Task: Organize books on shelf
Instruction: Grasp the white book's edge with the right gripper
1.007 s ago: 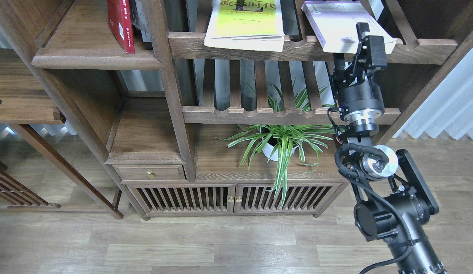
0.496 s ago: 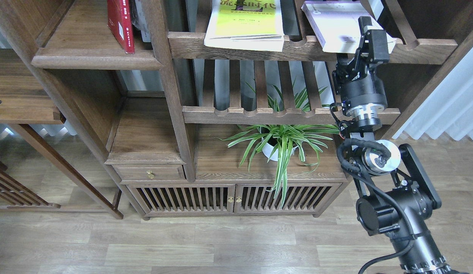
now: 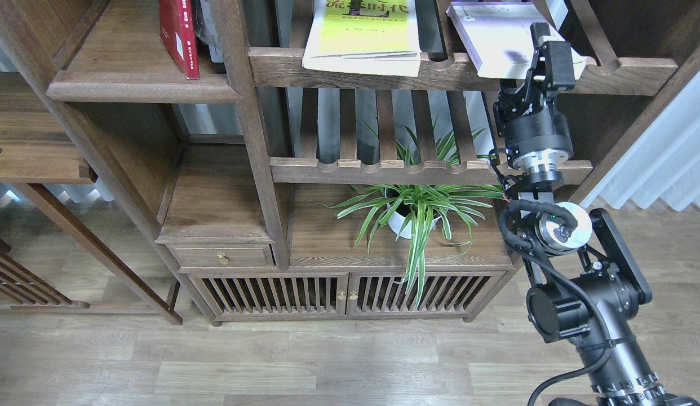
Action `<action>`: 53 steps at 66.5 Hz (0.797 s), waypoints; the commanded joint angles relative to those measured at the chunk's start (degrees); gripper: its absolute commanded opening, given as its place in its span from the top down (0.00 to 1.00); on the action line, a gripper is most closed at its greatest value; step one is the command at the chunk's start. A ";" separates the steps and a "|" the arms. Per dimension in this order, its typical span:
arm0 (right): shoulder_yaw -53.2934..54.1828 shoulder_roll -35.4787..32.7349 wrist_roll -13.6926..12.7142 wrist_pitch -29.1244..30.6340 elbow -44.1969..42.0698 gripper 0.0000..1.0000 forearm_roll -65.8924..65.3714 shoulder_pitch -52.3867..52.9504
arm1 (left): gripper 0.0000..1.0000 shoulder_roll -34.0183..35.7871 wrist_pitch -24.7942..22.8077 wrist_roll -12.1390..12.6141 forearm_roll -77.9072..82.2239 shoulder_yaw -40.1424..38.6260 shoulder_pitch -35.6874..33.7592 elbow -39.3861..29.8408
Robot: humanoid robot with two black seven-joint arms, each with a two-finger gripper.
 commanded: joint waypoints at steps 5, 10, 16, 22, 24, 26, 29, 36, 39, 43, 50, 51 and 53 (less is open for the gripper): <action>0.96 0.36 0.24 0.17 -0.13 0.50 0.08 -0.08 | 0.00 0.04 0.00 -0.09 0.00 -0.07 0.00 0.09; 0.88 0.45 0.24 0.78 -0.13 0.67 0.09 -0.17 | 0.00 0.04 0.00 -0.09 0.00 -0.07 0.00 0.00; -0.09 0.19 0.15 0.96 -0.04 0.78 0.08 -0.17 | 0.00 0.04 0.00 -0.09 0.00 -0.16 0.00 0.09; -2.10 0.10 0.06 1.05 0.66 0.90 0.00 -0.08 | 0.00 0.04 0.00 -0.09 -0.18 -0.16 0.00 0.26; -2.90 0.10 0.15 1.13 0.92 0.95 -0.09 -0.08 | 0.00 0.04 0.00 -0.09 -0.26 -0.16 0.00 0.52; -3.43 0.10 0.06 1.22 0.92 0.95 -0.09 0.01 | 0.00 0.04 0.00 -0.09 -0.35 -0.16 0.00 0.61; -4.04 0.10 0.06 1.66 1.01 0.95 -0.09 0.01 | 0.00 0.04 0.00 -0.09 -0.44 -0.16 0.00 0.79; -4.66 0.10 0.15 2.28 2.06 0.95 -0.09 0.18 | 0.00 0.13 0.00 -0.09 -0.53 -0.24 0.09 1.31; -4.49 0.01 0.24 2.28 2.85 0.94 0.00 0.18 | 0.00 0.13 0.00 -0.09 -0.53 -0.24 0.09 1.93; -3.70 0.01 0.24 2.63 4.61 0.94 0.17 -0.17 | 0.00 0.13 0.00 -0.09 -0.53 -0.24 0.09 2.90; -1.68 -0.17 0.76 3.86 6.81 0.95 0.17 -1.40 | 0.00 0.13 0.00 -0.18 -0.53 -0.24 0.09 3.16; -1.50 -0.17 0.85 3.95 6.99 0.95 0.17 -1.49 | 0.00 0.13 0.00 -0.18 -0.53 -0.24 0.09 3.16; -0.45 -0.17 1.20 4.30 7.51 0.95 0.17 -2.01 | 0.00 0.04 0.00 -0.18 -0.53 -0.16 0.09 3.16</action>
